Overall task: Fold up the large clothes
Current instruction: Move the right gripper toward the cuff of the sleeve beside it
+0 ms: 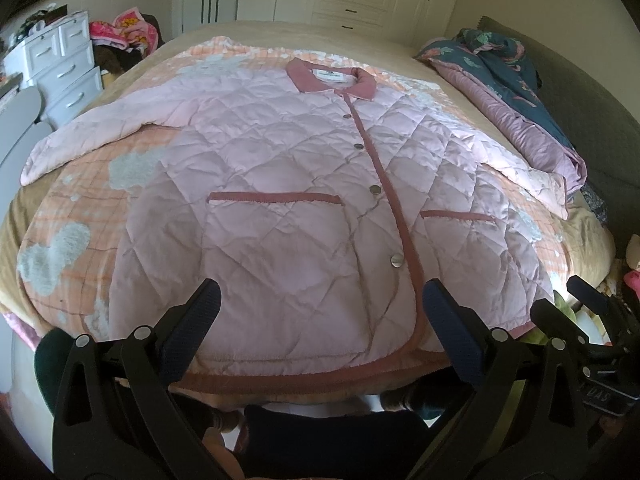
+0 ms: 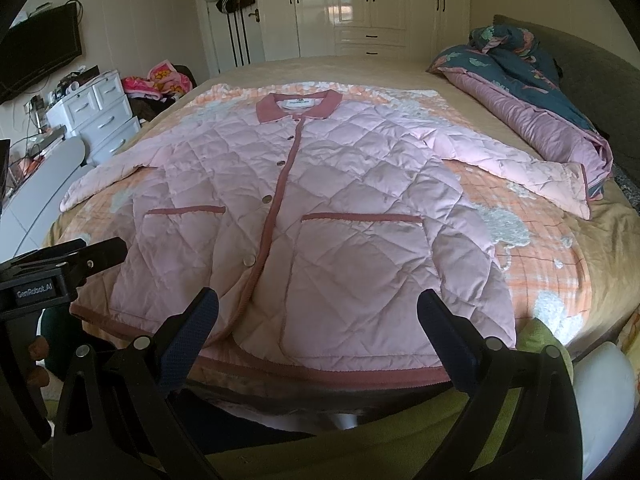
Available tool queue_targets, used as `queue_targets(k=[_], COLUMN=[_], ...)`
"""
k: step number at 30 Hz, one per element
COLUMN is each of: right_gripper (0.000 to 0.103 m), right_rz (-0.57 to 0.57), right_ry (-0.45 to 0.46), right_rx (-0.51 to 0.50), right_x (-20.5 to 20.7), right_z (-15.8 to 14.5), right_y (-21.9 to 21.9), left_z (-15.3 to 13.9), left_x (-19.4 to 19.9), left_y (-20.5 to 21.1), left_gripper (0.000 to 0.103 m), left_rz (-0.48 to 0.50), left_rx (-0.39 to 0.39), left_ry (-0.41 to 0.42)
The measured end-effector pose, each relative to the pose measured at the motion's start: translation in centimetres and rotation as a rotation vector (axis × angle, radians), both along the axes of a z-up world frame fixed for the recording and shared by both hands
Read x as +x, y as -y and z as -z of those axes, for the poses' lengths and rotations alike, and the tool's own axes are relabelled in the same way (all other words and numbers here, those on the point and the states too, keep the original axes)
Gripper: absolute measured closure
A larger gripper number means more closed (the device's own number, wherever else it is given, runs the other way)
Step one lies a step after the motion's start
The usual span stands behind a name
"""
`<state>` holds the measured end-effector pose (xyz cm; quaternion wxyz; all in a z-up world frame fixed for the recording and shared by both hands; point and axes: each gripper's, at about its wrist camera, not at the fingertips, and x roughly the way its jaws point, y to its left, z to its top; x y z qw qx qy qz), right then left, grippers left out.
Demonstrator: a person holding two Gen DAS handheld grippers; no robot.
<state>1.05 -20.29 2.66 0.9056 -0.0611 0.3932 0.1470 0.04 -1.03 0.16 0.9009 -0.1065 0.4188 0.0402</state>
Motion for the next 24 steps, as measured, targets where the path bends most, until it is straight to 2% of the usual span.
queue_targets(k=[6,11,14,24], right_gripper=[0.004,0.004,0.004,0.004], right_rz=[-0.007,-0.019,-0.021,-0.050], right_ry=[-0.029,-0.041,-0.019,-0.018], right_rx=[0.006,0.000,-0.022,0.027], right_x=[1.3,3.5,5.0,11.3], right_z=[0.4,-0.1,-0.8,-3.9], right_y=[-0.4,-1.0,-1.6,-3.2], left_z=[0.5,0.2,-0.3,-3.4], left_x=[0.8,2.9,4.3,9.1], left_y=[0.1,-1.4,-2.0,-4.1], left_gripper=[0.008,0.008,0.008,0.008], left_rz=[-0.003,-0.022,-0.026,-0.068], left_rx=[-0.009,-0.026,-0.024,-0.041], left_ry=[-0.015,-0.028,-0.022,0.012])
